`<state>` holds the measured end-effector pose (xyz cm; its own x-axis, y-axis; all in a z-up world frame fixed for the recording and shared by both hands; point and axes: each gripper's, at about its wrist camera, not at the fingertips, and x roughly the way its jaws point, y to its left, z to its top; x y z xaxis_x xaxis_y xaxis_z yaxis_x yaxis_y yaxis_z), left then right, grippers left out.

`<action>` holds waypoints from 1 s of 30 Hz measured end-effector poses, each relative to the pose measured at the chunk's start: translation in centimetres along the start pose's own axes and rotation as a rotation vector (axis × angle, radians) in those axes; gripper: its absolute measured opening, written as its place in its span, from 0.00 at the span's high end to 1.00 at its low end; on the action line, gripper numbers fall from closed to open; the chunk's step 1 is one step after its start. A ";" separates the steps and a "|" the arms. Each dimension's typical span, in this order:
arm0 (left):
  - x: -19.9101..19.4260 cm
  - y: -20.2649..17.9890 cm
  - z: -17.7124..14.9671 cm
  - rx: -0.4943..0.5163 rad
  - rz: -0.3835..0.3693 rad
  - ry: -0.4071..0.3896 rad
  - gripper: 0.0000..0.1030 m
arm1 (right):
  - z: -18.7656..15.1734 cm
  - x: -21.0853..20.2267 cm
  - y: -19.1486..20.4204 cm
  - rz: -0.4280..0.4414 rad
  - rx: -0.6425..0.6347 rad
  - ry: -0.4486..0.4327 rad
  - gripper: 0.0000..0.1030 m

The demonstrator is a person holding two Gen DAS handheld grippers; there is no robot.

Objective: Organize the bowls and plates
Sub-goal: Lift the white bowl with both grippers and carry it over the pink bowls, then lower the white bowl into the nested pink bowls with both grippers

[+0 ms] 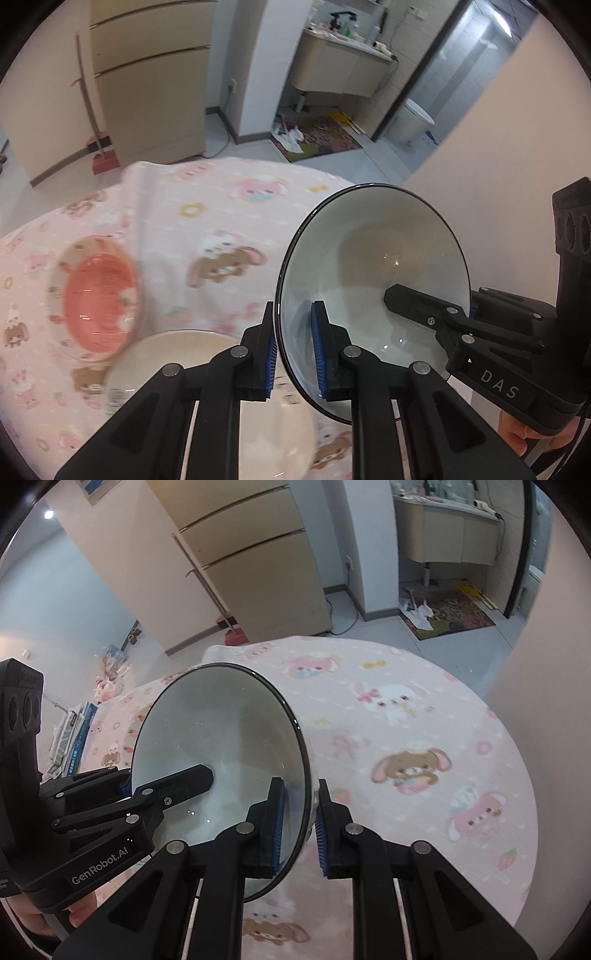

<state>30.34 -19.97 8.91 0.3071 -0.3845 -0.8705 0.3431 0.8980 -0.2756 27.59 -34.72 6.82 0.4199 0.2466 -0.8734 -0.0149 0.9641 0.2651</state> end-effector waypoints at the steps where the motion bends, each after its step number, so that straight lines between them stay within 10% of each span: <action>1: -0.5 0.8 0.1 -0.008 0.005 -0.005 0.82 | 0.4 0.2 1.0 0.005 -0.012 0.000 0.86; 19: -7.6 17.8 -1.6 -0.187 0.104 -0.063 0.82 | 3.0 6.1 18.5 0.112 -0.210 0.054 0.85; 30: -5.0 21.2 -1.4 -0.216 0.082 -0.026 0.82 | 4.2 10.0 20.1 0.106 -0.219 0.109 0.85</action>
<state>34.84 1.24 6.84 0.3499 -0.3116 -0.8834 0.1193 0.9502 -0.2879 35.27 -13.28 5.16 0.3054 0.3452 -0.8875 -0.2548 0.9276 0.2731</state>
